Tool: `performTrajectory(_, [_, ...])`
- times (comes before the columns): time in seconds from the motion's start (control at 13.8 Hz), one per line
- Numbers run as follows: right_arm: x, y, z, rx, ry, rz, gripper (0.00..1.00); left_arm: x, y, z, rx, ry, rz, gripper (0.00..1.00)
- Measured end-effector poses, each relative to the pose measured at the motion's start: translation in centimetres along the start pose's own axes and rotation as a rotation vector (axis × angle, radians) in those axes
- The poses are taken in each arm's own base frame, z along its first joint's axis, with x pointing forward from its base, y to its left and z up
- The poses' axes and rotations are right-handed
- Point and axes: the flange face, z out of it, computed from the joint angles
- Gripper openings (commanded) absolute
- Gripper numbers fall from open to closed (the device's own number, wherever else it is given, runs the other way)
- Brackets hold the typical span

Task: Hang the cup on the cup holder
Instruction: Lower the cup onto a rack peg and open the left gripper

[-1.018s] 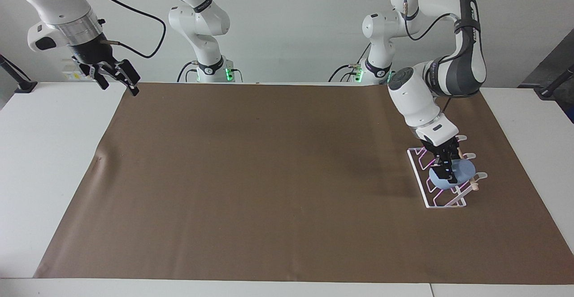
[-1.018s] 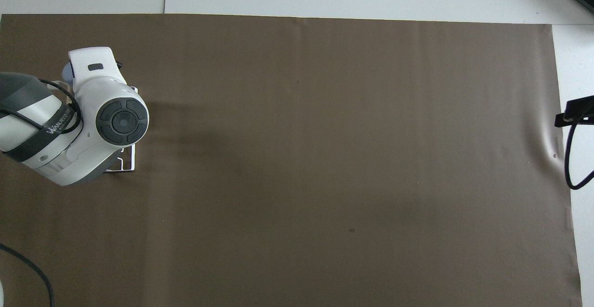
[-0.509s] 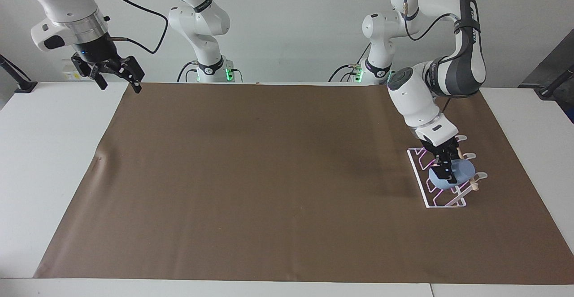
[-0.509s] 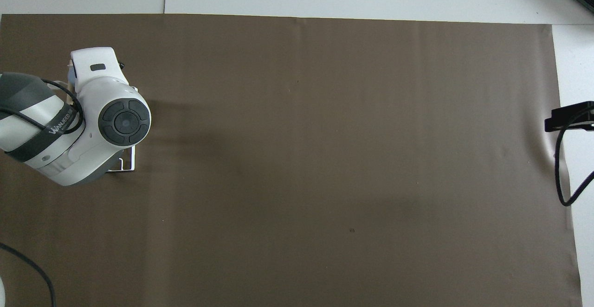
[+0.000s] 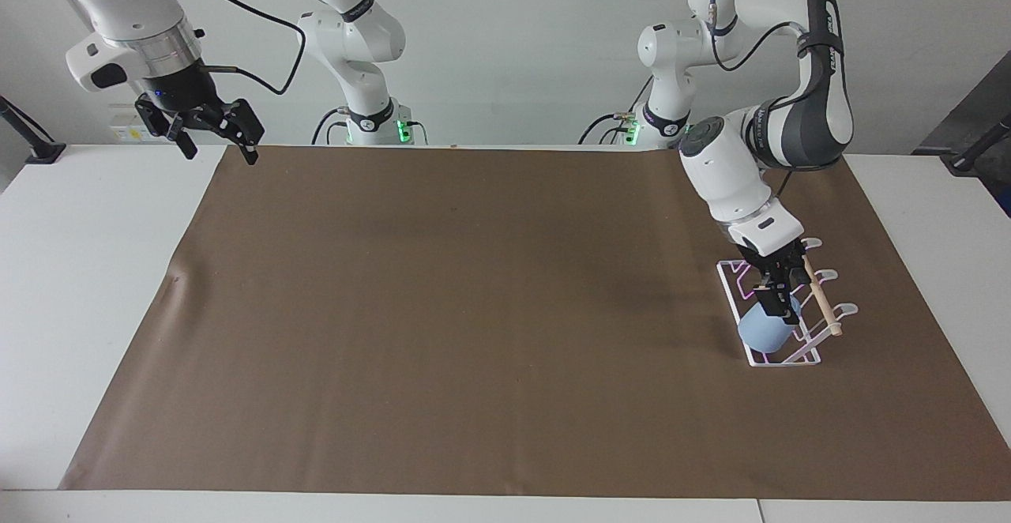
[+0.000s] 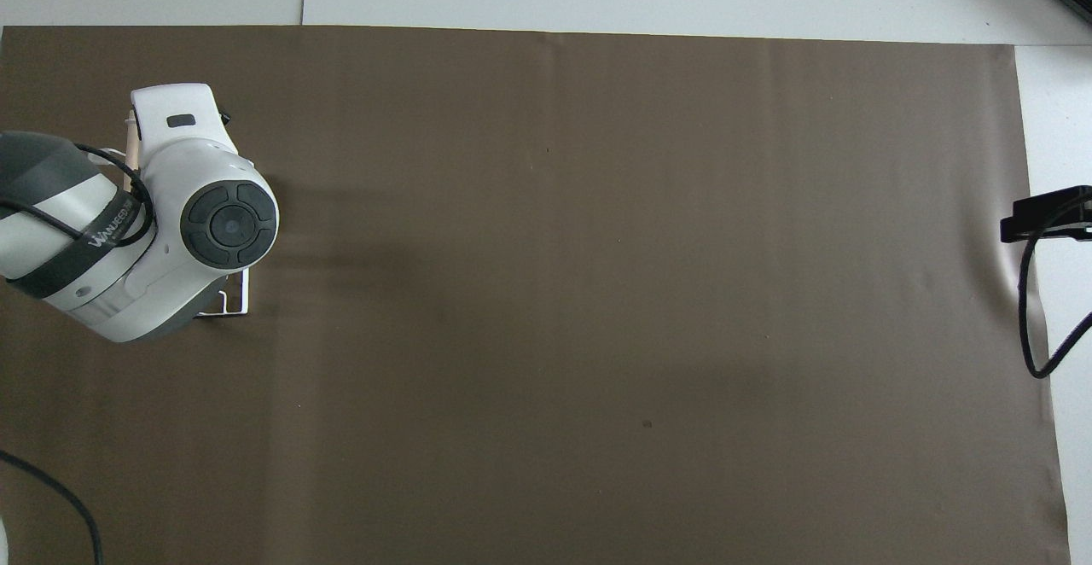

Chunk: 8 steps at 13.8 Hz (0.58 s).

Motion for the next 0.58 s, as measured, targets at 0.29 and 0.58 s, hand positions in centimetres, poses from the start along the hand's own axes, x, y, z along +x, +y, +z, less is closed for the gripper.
performTrajectory(0.29, [0.0, 1.1, 0.4, 0.001, -0.009, 0.019, 1.00, 2.1, -0.3, -3.6, -0.012, -0.128, 0.034, 0.97])
performTrajectory(0.58, [0.7, 1.2, 1.6, -0.003, -0.031, 0.021, 1.00, 3.9, -1.5, -7.4, -0.051, -0.273, 0.111, 0.97])
